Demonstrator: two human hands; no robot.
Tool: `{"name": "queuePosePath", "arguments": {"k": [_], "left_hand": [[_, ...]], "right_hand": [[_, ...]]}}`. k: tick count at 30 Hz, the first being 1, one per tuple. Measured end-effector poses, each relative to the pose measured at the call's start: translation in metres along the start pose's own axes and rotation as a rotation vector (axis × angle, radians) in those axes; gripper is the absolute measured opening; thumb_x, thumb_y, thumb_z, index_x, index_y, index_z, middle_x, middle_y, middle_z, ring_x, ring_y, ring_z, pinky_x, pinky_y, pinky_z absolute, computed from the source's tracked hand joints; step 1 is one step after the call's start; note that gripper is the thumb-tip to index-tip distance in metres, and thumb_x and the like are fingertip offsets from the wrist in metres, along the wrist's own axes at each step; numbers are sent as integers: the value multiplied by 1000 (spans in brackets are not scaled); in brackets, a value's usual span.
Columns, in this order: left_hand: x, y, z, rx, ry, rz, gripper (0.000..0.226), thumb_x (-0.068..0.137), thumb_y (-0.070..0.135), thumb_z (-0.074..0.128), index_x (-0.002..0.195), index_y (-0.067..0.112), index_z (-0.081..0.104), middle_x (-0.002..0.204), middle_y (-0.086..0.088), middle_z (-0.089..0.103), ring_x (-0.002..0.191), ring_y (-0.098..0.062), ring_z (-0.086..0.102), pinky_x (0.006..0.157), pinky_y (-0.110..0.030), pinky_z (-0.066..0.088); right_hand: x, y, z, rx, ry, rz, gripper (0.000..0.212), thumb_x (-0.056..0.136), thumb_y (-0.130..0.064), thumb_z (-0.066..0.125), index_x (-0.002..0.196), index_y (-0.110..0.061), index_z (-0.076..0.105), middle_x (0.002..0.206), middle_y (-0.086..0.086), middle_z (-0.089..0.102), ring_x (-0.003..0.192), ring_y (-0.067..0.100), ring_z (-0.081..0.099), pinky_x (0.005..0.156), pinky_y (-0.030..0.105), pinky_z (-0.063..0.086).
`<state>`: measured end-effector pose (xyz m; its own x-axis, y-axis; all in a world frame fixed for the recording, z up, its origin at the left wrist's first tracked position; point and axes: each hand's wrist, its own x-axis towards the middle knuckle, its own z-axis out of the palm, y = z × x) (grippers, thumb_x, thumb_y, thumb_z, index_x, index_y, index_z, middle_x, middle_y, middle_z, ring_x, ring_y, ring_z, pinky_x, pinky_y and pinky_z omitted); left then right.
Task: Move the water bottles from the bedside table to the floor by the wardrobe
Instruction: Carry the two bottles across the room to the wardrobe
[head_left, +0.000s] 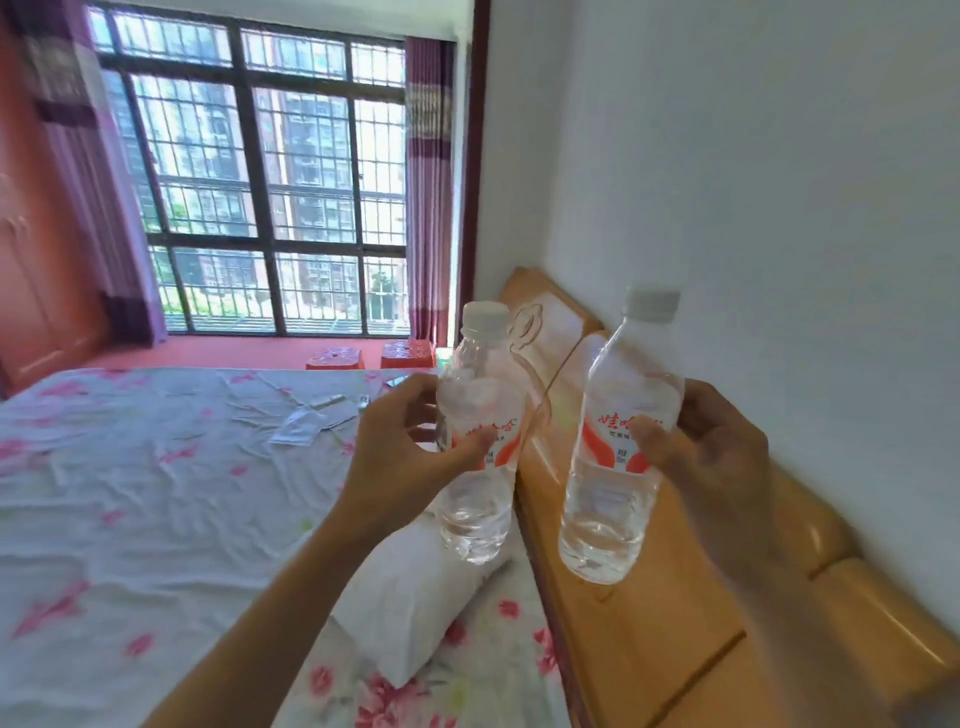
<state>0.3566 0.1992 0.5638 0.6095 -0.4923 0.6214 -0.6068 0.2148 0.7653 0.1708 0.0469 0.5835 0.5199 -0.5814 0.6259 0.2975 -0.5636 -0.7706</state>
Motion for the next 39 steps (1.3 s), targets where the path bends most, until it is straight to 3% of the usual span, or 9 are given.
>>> {"name": "queuePosePath", "arguments": {"k": [3,9,14,21,27,29,31,36,39], "left_hand": [[-5,-2,-57,64,66,1,56,56,54,74,102,24,64,96,11,72,85,-6,70,71,-21,58],[-21,3,-163,150,146,-1,46,60,47,75,98,22,68,89,8,75,80,-13,72,69,-26,59],[-34,7,-246,200,198,-19,41,61,47,76,96,28,67,92,11,74,82,-14,72,68,-31,61],[-58,10,-347,318,235,-20,39,62,46,75,98,34,66,95,15,74,85,-12,72,72,-30,61],[-81,20,-414,398,290,-20,41,61,48,76,98,34,66,95,16,73,84,-11,72,69,-22,59],[-87,23,-432,402,330,-22,42,62,48,75,100,34,65,97,19,73,86,-8,71,68,-17,57],[-92,26,-448,399,369,-29,42,63,48,74,102,34,64,97,22,72,87,-6,71,67,-16,56],[-105,32,-488,412,494,-51,54,55,60,78,99,32,66,95,16,74,88,-10,73,70,-25,60],[-111,36,-510,495,573,-58,42,60,51,75,97,33,65,91,21,74,84,-5,72,68,-20,58]], "right_hand": [[4,-7,54,73,-64,-2,62,63,-63,76,107,-19,67,101,-3,75,94,16,73,71,23,59],[-1,-24,157,199,-191,21,44,67,-48,72,102,-21,68,98,-3,74,96,15,71,75,23,59],[-7,-49,237,250,-258,-6,25,76,-32,81,95,-27,65,87,-18,73,89,6,71,68,16,55],[-24,-80,333,328,-323,-24,34,71,-39,69,102,-26,65,100,-9,72,95,6,70,68,12,54],[-33,-107,401,438,-396,-24,29,73,-37,77,98,-28,65,91,-16,75,91,3,70,67,14,55],[-35,-116,423,471,-438,-24,29,72,-38,72,98,-27,66,91,-19,74,92,5,70,67,15,55],[-36,-124,444,511,-484,-25,29,76,-34,80,98,-24,66,91,-15,75,90,6,71,66,17,56],[-36,-138,501,609,-603,-25,39,67,-44,75,99,-22,67,95,-7,75,91,7,70,66,18,55],[-34,-142,541,684,-694,-38,34,70,-41,76,98,-24,67,94,-7,75,90,8,70,67,18,56]]}}
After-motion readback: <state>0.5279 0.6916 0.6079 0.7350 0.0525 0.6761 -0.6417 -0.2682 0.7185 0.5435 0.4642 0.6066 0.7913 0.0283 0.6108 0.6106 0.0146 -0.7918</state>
